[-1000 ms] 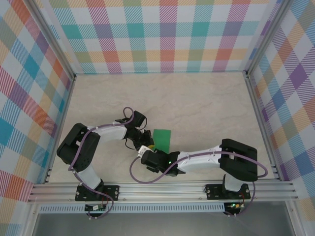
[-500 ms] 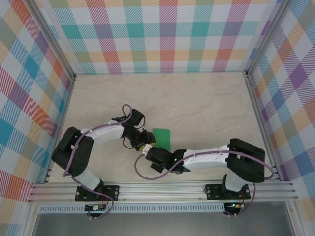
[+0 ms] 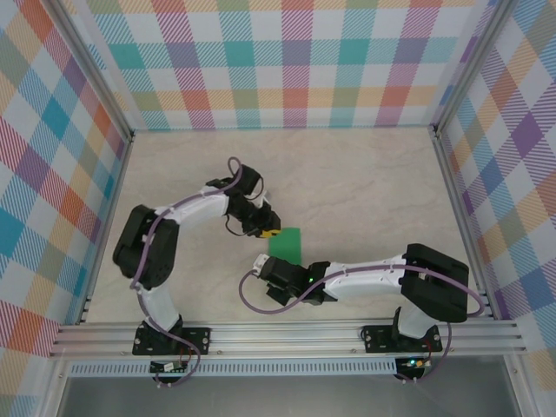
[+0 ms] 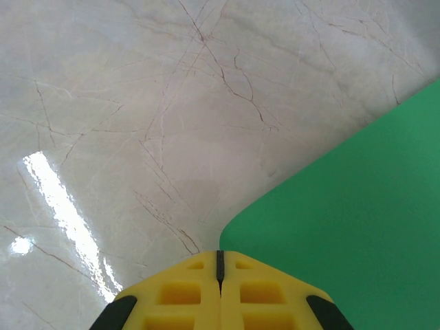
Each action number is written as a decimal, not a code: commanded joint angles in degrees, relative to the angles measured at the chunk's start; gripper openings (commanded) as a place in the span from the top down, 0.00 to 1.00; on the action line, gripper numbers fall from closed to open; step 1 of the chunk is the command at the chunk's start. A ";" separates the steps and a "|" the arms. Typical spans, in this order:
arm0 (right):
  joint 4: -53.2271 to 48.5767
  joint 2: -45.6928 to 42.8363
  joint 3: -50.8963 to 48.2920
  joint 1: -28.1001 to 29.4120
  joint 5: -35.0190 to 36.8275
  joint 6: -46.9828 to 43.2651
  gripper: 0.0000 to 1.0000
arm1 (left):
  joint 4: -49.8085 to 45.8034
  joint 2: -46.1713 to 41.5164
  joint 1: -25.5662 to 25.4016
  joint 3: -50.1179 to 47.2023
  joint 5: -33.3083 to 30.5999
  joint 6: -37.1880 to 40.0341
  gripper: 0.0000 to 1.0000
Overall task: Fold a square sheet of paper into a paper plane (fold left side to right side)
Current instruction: Third fold the triangle at the center of the table.
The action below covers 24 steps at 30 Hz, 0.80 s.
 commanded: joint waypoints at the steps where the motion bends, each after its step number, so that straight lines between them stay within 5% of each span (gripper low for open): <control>1: 0.74 -1.33 -0.75 -0.39 -1.16 1.19 1.00 | -1.34 5.26 -2.92 3.92 2.02 2.58 0.82; 14: 0.65 -2.84 -1.57 -1.92 -4.19 2.74 1.00 | -1.35 15.15 -5.06 7.32 -0.70 3.44 0.88; 24: 3.78 -7.72 -5.41 -10.14 -17.62 6.61 1.00 | -0.30 16.99 -5.89 4.48 -1.61 4.27 0.90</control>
